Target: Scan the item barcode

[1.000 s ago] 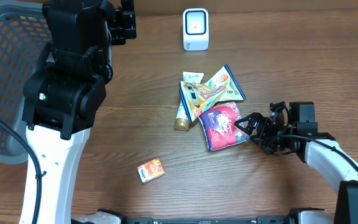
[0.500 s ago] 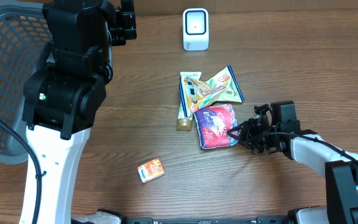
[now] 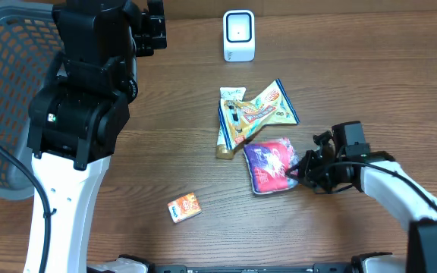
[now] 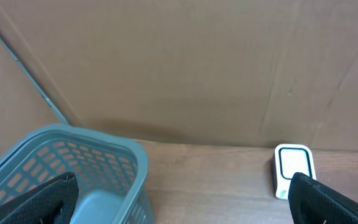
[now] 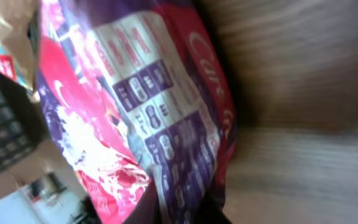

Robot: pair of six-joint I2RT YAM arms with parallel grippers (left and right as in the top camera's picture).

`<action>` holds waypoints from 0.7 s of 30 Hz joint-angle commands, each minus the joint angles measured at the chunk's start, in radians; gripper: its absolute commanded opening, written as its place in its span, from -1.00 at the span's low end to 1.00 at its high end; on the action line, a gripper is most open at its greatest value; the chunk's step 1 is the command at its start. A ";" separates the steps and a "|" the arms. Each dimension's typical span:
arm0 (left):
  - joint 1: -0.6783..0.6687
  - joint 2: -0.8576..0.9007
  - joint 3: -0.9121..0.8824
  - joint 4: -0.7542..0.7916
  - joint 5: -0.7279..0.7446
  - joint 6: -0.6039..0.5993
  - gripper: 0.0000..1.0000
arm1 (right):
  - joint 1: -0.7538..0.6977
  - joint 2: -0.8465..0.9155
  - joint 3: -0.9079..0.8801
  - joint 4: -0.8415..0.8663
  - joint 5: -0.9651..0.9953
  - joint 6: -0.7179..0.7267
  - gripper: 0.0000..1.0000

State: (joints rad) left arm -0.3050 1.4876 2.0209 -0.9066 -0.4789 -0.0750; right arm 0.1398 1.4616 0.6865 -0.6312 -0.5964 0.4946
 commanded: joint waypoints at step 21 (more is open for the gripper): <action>0.011 0.215 -0.004 -0.061 0.047 -0.230 1.00 | 0.157 -0.159 0.630 -0.908 1.205 0.330 -0.92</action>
State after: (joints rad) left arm -0.3050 1.6802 2.0182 -0.9699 -0.4694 -0.2192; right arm 0.2287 1.2953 1.2812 -1.5421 0.3637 0.6689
